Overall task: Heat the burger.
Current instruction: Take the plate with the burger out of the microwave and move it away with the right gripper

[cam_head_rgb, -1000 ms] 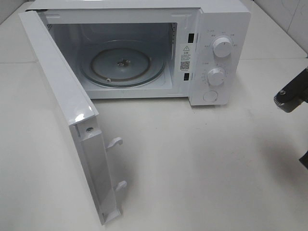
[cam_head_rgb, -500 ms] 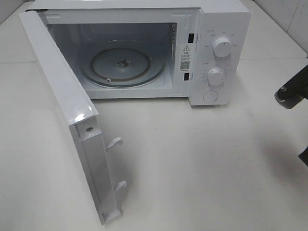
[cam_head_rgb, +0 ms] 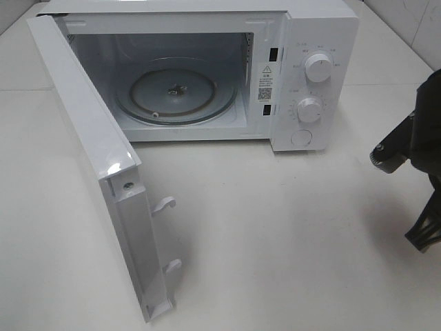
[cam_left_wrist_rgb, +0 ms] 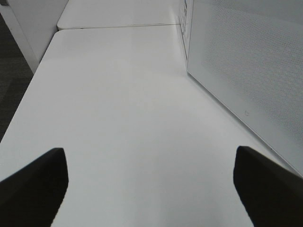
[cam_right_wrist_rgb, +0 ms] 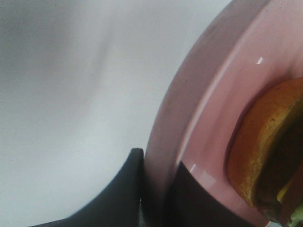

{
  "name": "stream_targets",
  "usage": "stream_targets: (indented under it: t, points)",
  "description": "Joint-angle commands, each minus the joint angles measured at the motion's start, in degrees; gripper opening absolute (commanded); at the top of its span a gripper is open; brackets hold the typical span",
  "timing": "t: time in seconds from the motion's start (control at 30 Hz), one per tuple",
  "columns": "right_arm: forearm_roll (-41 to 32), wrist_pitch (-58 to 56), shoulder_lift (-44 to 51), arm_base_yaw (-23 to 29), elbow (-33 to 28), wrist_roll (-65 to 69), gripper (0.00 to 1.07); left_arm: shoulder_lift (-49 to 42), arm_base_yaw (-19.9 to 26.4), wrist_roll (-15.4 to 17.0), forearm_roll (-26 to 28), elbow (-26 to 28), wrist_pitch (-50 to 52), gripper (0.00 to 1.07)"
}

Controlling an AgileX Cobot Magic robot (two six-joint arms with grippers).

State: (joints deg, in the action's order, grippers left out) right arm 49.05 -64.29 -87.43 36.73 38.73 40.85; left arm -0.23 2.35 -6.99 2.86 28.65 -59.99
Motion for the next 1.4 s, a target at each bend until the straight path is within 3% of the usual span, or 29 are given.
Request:
stream_targets:
  t: [0.03,0.43,1.07,1.4]
  points:
    - [3.72,-1.32,-1.66,-0.17,0.11,1.95,0.00,-1.09,0.17,0.00,0.00,-0.17,0.57,0.89]
    - [3.44,4.70,-6.65,-6.19,0.11,4.07,0.00,-1.09,0.17,0.00,0.00,-0.17,0.57,0.89]
    - [7.85,12.32,-12.03,-7.05,-4.35,13.18,0.00,-1.09,0.17,0.00,0.00,-0.17,0.57,0.89]
    - [8.82,15.18,-12.03,-12.20,-4.93,13.46,0.00,-1.09,0.17,0.00,0.00,-0.17,0.57,0.89]
